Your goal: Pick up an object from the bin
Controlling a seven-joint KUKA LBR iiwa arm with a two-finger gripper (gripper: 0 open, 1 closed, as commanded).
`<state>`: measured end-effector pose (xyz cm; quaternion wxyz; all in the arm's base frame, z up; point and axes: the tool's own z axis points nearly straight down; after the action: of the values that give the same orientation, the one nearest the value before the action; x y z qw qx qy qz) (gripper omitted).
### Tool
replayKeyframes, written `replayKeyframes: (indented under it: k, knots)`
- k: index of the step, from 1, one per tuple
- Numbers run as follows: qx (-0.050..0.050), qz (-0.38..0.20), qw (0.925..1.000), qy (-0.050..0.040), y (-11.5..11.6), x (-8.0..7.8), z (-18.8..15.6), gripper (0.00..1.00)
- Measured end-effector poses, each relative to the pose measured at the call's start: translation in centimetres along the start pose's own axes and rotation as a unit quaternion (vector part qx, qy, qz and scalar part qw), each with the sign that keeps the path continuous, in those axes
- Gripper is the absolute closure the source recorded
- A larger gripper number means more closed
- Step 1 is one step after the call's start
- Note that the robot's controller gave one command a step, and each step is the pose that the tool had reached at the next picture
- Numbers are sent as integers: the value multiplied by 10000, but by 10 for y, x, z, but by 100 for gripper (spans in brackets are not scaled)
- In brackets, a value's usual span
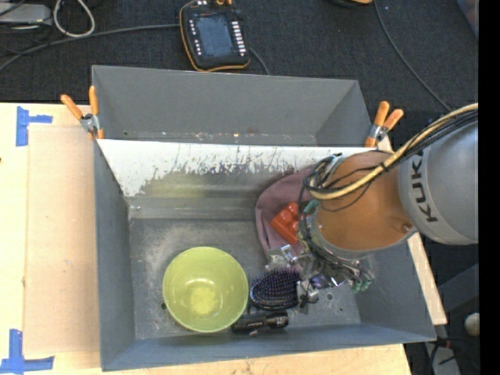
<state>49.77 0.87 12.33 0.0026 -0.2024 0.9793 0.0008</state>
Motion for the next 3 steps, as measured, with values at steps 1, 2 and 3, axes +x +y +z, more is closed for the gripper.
replayKeyframes:
  k: [1,2,3]
  knots:
    - [3,-149,9999,8,2,-8,40,0]
    - [17,-194,9998,-29,2,-12,49,100]
    - [18,-198,9998,-29,2,-12,49,100]
